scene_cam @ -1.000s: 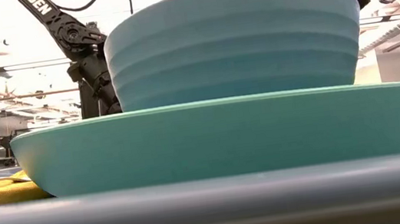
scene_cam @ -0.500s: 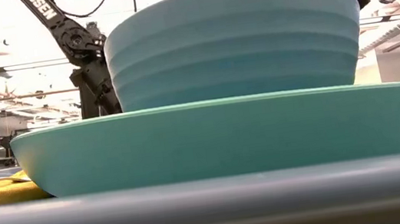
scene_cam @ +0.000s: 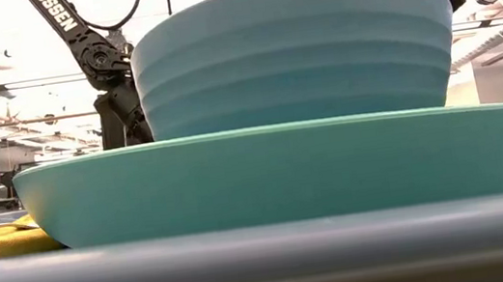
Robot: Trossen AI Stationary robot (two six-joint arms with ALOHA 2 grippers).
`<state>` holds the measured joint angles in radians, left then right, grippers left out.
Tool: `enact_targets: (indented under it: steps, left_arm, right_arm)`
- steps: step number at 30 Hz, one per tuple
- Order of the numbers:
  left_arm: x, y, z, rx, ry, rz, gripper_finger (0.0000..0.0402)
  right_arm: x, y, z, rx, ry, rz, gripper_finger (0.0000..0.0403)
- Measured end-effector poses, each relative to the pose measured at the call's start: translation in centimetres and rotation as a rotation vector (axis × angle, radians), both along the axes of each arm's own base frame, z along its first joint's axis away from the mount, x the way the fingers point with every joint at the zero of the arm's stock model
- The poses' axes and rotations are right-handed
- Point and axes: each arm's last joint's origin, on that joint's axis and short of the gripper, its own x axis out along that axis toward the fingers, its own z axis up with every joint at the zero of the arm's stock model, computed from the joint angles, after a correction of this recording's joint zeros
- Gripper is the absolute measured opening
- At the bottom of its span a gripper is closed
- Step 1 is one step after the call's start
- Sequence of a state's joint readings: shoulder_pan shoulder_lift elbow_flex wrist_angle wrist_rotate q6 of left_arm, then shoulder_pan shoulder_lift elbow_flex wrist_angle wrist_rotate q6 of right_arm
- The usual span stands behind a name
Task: Set up tray
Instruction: Put the orange spoon on top of the yellow table napkin to the right of the orange fork
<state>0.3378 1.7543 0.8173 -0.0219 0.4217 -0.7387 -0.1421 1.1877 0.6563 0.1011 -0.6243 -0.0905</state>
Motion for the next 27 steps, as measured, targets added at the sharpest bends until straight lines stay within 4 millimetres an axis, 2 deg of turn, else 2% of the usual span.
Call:
enact_targets:
  steps: [6,9,19,27]
  left_arm:
    - [-0.01,0.08,-0.03,0.034,0.005,0.003,0.0147]
    - [-0.01,0.09,-0.03,0.039,0.004,0.001,0.0134]
    - [0.12,0.15,0.12,0.074,-0.021,-0.023,0.001]
    - [0.2,0.31,0.21,0.114,-0.036,-0.034,0.0007]
  right_arm:
    - [0.0,0.01,0.0,0.0,0.0,0.001,0.0034]
    - [0.0,0.0,0.0,0.0,0.0,0.0,0.0034]
    - [0.0,0.0,0.0,0.0,0.0,0.0,0.0034]
    - [0.0,0.0,0.0,0.0,0.0,0.0,0.0034]
